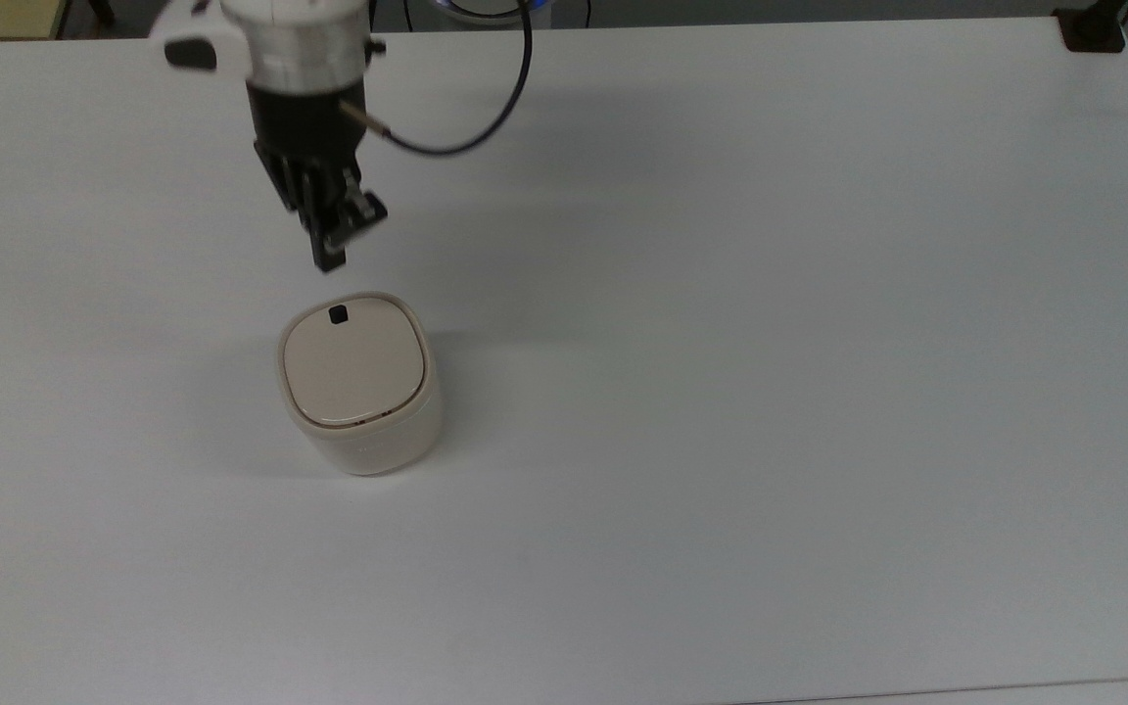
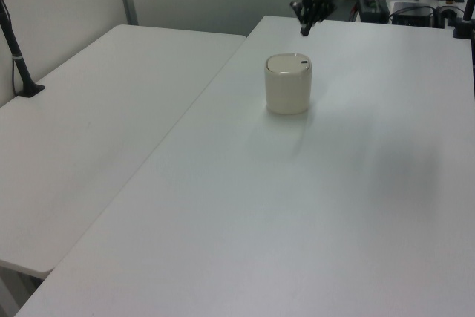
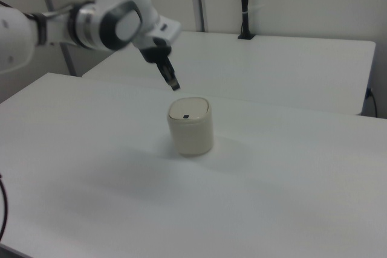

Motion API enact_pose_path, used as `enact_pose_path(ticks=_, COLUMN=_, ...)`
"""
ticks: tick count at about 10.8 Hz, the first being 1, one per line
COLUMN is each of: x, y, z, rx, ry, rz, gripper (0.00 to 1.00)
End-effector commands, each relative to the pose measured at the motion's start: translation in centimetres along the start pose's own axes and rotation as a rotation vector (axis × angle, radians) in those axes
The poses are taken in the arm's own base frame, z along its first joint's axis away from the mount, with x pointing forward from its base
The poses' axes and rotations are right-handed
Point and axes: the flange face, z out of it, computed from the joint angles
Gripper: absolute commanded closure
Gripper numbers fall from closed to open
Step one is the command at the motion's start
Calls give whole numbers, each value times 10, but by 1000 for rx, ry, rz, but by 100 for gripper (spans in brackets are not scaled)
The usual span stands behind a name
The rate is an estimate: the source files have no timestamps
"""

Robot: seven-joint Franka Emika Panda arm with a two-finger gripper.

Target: Close the trash bin

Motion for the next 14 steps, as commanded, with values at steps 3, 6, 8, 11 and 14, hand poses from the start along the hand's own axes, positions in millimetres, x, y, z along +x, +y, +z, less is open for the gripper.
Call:
enact_pose_path(ticks=3, x=-62, y=18, z=-125, rx=16, ry=-158, rz=-164, gripper=84)
enact_pose_path(ticks=6, x=-87, y=26, z=-147, rx=-2, ry=-243, rz=-377, gripper=13)
enact_pose_path(ticks=8, x=-84, y=28, z=-141, rx=-8, ry=-249, rz=-490, gripper=0)
enact_pose_path(ticks=11, x=-67, y=28, z=-126, rx=-51, ry=-236, rz=-717, gripper=0)
enact_pose_path(ticks=14, x=-56, y=23, z=-116, rx=-69, ry=-234, rz=-745, gripper=0)
